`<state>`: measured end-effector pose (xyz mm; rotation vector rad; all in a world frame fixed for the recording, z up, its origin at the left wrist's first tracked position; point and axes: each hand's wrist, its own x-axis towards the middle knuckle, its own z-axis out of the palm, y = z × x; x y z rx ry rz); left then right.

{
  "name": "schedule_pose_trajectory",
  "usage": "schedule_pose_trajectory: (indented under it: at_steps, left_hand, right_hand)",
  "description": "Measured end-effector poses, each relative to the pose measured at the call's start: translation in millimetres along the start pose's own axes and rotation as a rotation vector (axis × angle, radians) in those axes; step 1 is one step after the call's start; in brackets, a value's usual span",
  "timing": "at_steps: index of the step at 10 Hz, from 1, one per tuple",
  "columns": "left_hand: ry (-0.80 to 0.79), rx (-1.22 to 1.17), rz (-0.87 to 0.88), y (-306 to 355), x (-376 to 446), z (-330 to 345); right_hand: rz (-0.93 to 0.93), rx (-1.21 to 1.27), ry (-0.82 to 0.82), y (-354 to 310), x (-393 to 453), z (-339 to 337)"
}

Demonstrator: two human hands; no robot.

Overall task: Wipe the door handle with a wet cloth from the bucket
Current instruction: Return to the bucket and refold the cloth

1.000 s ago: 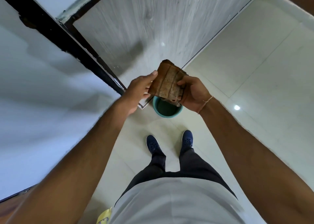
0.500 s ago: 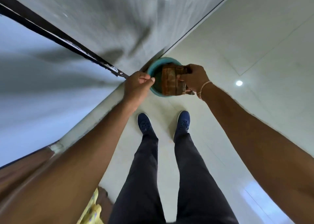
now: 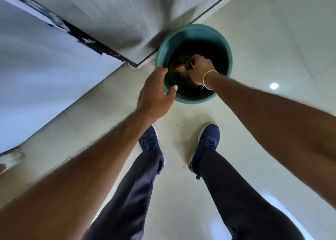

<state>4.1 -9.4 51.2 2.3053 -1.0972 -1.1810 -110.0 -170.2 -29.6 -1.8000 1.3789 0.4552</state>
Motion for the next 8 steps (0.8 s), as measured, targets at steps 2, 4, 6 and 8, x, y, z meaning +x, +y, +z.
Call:
schedule_pose_trajectory:
  at_steps: [2, 4, 6, 8]
  left_hand:
    - [-0.031, 0.09, 0.09, -30, 28, 31]
    - [-0.014, 0.097, 0.099, -38, 33, 35]
    - [-0.106, 0.214, 0.085, -13, 26, 14]
    - [-0.06, 0.194, 0.141, 52, -6, -52]
  right_hand:
    - [0.03, -0.162, -0.16, 26, 87, 59]
    - [-0.022, -0.275, -0.131, 36, 114, 80]
    - [-0.112, -0.323, -0.008, 17, 48, 38]
    - [-0.207, -0.184, 0.101, -24, -60, -39]
